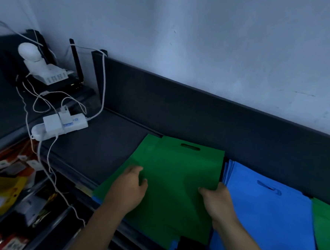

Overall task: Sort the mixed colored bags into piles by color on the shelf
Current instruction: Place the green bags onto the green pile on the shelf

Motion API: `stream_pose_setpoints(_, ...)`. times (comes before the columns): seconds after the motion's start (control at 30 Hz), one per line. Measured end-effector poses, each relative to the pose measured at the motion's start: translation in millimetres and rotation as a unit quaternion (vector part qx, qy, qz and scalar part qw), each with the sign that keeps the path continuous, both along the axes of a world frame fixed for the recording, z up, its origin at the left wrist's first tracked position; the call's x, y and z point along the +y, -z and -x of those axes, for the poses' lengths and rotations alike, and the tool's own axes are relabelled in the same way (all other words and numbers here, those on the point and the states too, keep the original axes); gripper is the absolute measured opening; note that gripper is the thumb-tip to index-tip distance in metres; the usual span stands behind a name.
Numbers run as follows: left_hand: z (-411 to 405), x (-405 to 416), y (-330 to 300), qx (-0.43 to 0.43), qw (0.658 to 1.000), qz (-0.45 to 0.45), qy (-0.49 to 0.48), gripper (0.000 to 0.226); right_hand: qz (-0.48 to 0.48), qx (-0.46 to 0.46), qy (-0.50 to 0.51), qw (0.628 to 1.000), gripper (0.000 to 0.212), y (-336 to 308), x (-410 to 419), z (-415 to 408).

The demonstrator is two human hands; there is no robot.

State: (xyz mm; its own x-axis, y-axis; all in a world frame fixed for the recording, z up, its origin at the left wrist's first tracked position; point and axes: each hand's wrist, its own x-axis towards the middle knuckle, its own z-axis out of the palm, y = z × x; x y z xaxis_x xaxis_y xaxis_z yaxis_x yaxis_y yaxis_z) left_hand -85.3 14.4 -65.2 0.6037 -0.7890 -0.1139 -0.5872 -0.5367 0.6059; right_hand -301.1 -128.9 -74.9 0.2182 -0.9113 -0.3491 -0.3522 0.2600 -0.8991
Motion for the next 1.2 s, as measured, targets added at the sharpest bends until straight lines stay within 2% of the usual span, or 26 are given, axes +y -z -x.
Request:
stream_pose_setpoints(0.07,0,0,1,0.024,0.999,0.022,0.017,0.051,0.001,-0.001,0.008,1.0,0.019,2,0,0)
stream_pose_setpoints(0.13,-5,0,-1,0.04,0.998,0.044,-0.005,0.048,0.005,-0.003,0.01,1.0,0.017,2,-1,0)
stream_pose_setpoints(0.23,-11,2,-1,0.011,0.999,0.042,-0.029,0.047,0.003,-0.001,0.008,1.0,0.016,-2,1,0)
stream_pose_setpoints(0.3,-9,4,2,0.003,1.0,0.008,0.015,0.053,-0.002,-0.001,0.002,1.0,0.018,-5,4,-2)
stream_pose_setpoints(0.37,-7,6,5,0.034,0.998,-0.015,0.057,0.057,-0.009,0.005,-0.002,1.0,0.018,-5,7,-3)
stream_pose_setpoints(0.5,-16,7,7,0.065,0.997,0.046,0.006,0.05,-0.006,0.017,0.013,1.0,0.014,-5,9,0)
stream_pose_setpoints(0.63,-19,10,11,0.076,0.996,0.04,0.032,0.051,0.0,0.016,0.013,1.0,0.022,-6,14,-4)
stream_pose_setpoints(0.73,-18,12,8,0.084,0.994,0.058,0.027,0.044,0.013,0.014,0.006,1.0,0.023,-11,15,-4)
stream_pose_setpoints(0.83,-20,14,10,0.046,0.996,0.078,-0.009,0.037,0.032,0.015,0.017,0.999,0.023,-19,17,1)
stream_pose_setpoints(0.9,-20,16,13,-0.014,0.999,0.035,-0.016,0.042,0.037,0.008,0.04,0.998,0.027,-20,19,3)
stream_pose_setpoints(0.97,-16,17,15,-0.04,0.999,-0.007,-0.007,0.049,0.031,0.013,0.051,0.998,0.031,-17,21,5)
stream_pose_setpoints(1.1,0,16,11,-0.029,0.999,-0.016,0.023,0.053,0.01,0.042,0.034,0.998,0.017,-12,27,6)
stream_pose_setpoints(1.2,0,17,8,-0.014,1.0,-0.005,0.013,0.051,0.018,0.053,0.023,0.998,0.018,-13,31,3)
